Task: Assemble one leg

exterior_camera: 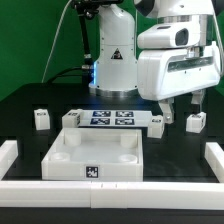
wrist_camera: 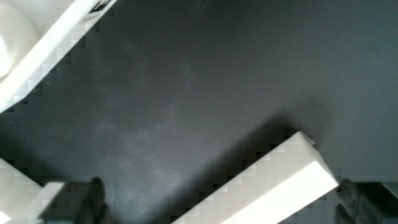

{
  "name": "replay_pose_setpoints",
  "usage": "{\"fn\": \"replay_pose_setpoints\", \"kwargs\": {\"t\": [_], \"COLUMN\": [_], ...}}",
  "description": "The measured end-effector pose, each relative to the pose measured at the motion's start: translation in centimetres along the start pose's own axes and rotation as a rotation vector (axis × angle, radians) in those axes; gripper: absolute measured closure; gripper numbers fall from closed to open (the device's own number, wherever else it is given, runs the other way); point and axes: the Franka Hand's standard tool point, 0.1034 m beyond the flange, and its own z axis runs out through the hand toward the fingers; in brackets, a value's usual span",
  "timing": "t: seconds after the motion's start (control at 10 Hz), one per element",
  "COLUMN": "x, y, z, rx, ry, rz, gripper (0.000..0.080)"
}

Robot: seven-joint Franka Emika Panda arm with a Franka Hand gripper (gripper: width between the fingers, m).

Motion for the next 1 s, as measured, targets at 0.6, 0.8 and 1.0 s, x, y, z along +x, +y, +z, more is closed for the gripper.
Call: {"fn": "replay_pose_setpoints", "kwargs": {"t": [0.6, 0.8, 1.0], "x": [0.0, -0.1, -2.3], "y": [0.0, -0.1, -2.0], "z": [0.1, 0.1, 1.2], "rx": [0.001, 0.001, 0.000], "ry": [-0.001, -0.002, -0.005], "rz": [0.000, -0.005, -0.144], "gripper": [0.0149, 0.0149, 0.0149]}}
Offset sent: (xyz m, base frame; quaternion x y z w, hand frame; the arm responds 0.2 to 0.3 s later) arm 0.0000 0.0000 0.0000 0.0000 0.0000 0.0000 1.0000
